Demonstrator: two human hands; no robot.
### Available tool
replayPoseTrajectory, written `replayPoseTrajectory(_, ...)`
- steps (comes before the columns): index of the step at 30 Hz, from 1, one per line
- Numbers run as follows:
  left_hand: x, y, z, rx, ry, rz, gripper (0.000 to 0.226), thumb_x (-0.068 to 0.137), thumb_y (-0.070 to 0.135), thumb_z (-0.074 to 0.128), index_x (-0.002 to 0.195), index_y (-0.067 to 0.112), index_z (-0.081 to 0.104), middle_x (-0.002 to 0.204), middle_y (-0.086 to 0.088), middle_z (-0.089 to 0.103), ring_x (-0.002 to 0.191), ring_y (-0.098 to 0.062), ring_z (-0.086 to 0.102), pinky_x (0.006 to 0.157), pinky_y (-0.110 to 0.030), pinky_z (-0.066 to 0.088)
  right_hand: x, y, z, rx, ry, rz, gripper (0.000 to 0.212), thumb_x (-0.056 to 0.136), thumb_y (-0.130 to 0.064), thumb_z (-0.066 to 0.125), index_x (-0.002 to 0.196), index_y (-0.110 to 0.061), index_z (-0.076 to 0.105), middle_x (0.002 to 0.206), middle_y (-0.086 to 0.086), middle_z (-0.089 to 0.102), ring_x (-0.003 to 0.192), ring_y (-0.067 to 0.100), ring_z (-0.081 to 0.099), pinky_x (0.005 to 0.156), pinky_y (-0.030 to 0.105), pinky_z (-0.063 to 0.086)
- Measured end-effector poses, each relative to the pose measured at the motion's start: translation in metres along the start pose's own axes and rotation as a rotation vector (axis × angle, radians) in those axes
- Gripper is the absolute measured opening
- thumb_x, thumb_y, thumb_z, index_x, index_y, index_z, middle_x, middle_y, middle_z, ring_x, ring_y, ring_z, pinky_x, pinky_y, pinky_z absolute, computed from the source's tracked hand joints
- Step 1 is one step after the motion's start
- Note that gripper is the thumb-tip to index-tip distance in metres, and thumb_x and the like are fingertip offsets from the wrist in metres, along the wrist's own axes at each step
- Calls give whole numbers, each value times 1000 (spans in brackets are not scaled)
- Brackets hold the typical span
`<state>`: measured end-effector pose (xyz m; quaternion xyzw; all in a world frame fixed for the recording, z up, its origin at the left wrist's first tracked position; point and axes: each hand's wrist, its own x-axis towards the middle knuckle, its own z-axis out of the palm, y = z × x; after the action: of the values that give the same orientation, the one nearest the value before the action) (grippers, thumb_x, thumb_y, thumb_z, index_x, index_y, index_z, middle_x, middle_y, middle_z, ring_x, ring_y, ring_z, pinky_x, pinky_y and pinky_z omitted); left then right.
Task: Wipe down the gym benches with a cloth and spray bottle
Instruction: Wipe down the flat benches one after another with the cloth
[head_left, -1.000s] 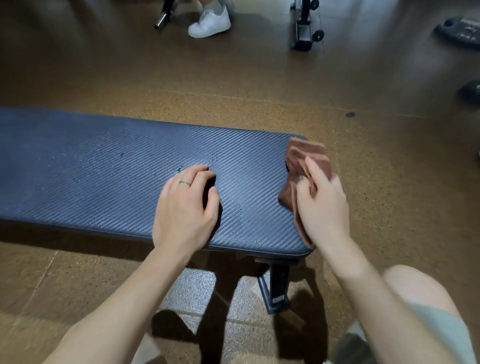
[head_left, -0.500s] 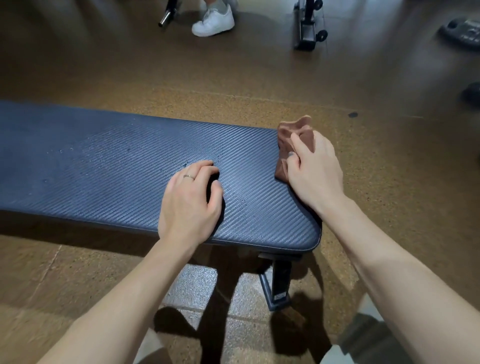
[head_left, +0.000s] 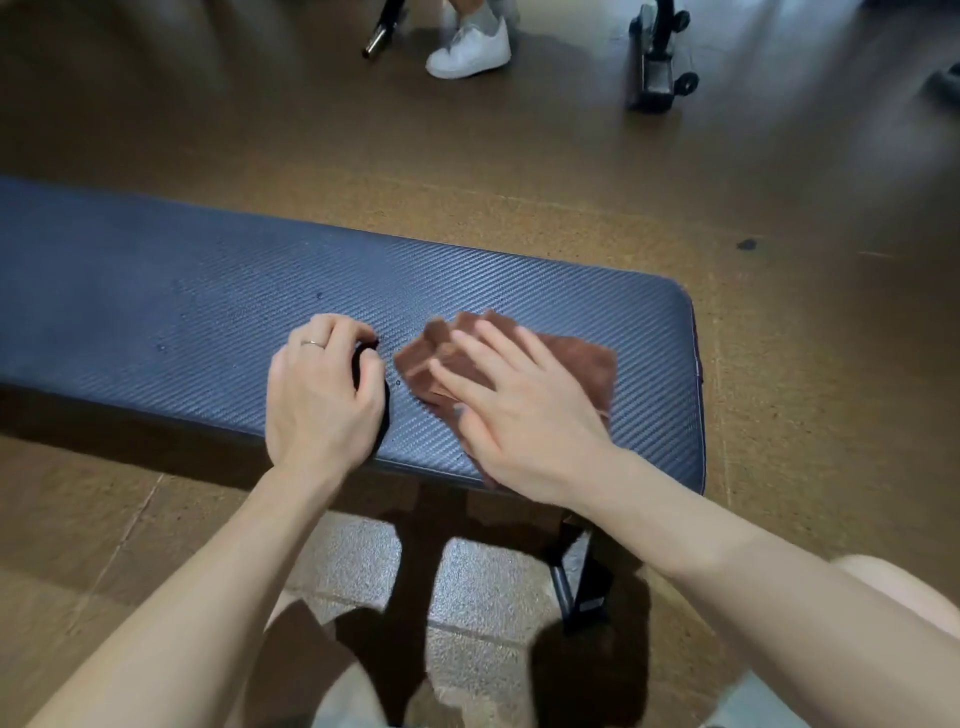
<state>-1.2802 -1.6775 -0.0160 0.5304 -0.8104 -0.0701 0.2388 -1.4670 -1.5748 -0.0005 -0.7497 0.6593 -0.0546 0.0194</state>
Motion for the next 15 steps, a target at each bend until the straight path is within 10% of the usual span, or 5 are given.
replayPoseTrajectory(15,-1,-3,2,-64,-6,-3,26,97,24,41,109,20,64,116,4,62,110,-18,53,98,-38,38,-64,27,-4,-93,-48,-205,54,105,-47,37,155,-28,43,164,13,33,155,32,22,125,54,20)
